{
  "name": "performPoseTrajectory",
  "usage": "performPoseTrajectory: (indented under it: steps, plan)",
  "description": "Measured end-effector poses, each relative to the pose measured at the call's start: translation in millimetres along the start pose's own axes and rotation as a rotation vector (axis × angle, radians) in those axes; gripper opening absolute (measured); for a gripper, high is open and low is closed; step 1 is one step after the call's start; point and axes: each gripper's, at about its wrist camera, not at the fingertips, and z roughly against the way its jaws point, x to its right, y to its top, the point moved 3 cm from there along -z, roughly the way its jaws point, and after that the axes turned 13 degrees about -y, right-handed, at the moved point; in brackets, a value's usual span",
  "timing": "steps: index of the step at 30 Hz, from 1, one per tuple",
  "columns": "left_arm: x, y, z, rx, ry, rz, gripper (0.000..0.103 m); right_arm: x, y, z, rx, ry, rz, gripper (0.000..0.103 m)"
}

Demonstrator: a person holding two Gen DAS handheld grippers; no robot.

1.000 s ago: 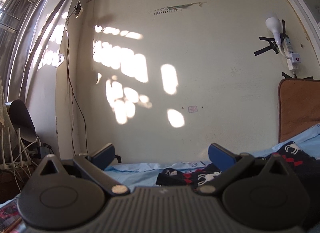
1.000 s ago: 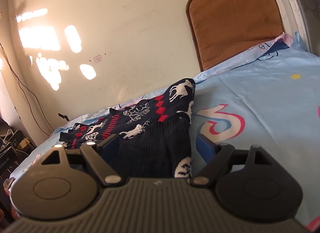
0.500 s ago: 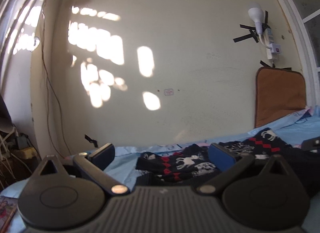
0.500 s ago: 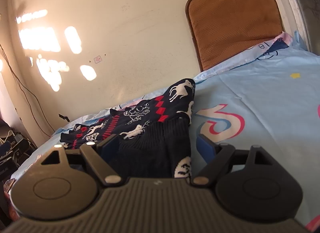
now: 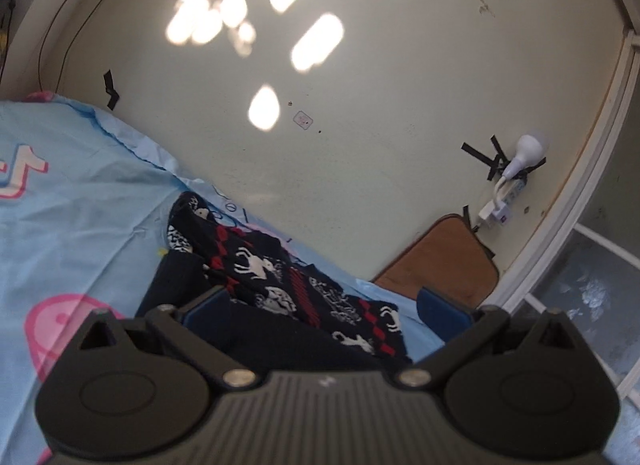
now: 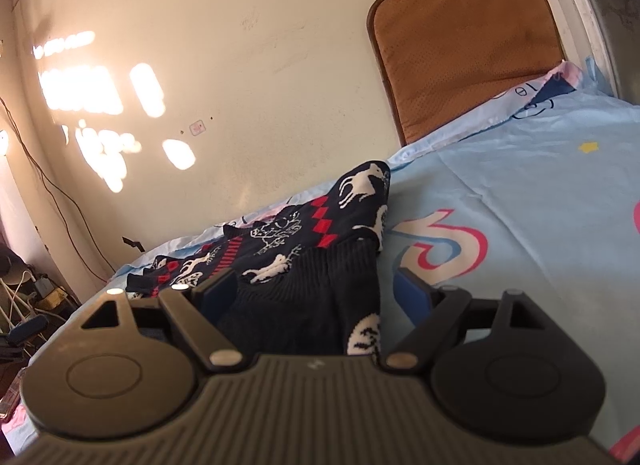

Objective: Fold small clothes

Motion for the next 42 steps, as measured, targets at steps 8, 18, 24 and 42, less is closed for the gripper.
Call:
performPoseTrajectory:
  steps: [8,18,24,42]
  plan:
    - [13,-16,-26,-0.218,0.493,-0.496,0.103,2,0,-1,-0.009,0.006,-0.019,0.088]
    - [13,-10,-5,-0.039,0.658,-0.578,0.103,2,0,-2,-0.018,-0.002,-0.012,0.088]
    - [-2,-7,-11,0.094,0.753,-0.638,0.103,2,-1,-3,-0.023,-0.003,-0.008,0.088]
    - [6,-23,-5,0.162,0.760,-0.660,0.103,4,-1,-5,-0.026,-0.011,-0.018,0.088]
